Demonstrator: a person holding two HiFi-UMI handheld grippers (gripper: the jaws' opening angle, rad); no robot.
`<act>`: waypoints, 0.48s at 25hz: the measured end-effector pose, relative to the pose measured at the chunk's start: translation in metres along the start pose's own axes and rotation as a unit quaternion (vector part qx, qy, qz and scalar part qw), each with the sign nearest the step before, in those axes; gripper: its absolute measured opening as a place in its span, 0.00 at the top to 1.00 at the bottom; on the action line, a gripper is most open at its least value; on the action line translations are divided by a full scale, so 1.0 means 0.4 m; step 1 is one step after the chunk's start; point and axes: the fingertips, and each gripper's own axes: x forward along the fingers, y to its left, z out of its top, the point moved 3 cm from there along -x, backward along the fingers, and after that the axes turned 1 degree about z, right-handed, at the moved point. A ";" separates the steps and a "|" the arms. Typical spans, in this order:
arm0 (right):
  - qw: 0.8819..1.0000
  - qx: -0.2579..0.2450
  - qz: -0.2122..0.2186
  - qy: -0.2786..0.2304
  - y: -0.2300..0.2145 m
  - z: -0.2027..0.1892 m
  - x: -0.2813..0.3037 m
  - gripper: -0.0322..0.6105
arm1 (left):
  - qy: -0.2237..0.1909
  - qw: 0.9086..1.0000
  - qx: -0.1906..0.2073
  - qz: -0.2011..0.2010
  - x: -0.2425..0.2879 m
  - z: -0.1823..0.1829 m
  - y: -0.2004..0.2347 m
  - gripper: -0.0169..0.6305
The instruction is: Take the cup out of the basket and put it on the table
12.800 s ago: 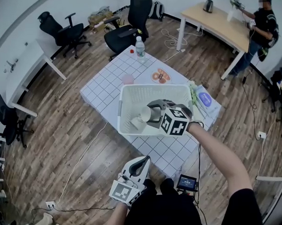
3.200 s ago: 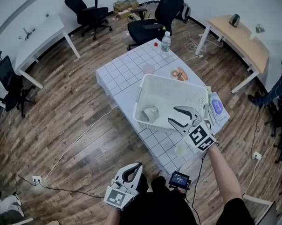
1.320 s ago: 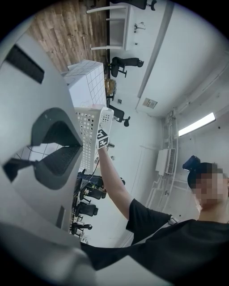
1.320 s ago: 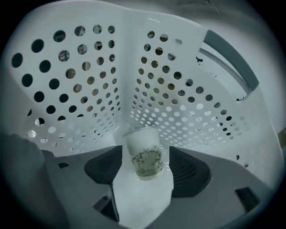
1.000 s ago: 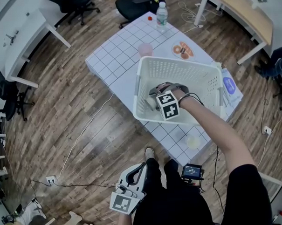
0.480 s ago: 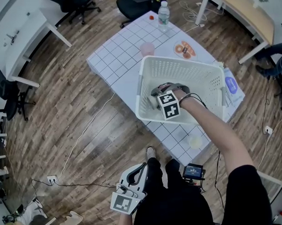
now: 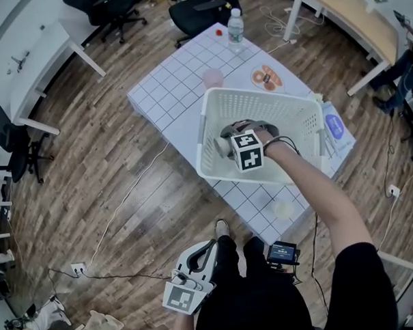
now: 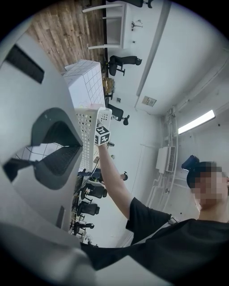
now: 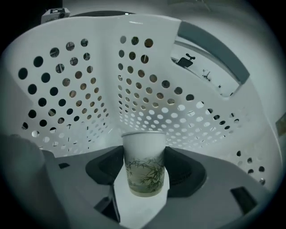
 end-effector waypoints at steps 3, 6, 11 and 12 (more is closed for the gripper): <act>1.000 0.002 -0.007 -0.003 -0.006 0.003 -0.032 0.48 | 0.000 1.000 0.011 -0.001 0.003 0.010 -0.011 0.96; 1.000 0.001 -0.013 -0.006 -0.004 0.009 -0.066 0.48 | -0.005 1.000 0.017 -0.005 0.006 0.019 -0.021 0.96; 1.000 0.015 -0.020 -0.016 -0.005 0.013 -0.122 0.49 | -0.013 0.999 0.030 -0.015 0.008 0.039 -0.041 0.96; 0.999 0.019 -0.023 -0.020 -0.006 0.015 -0.135 0.49 | -0.015 0.999 0.032 -0.017 0.007 0.043 -0.046 0.96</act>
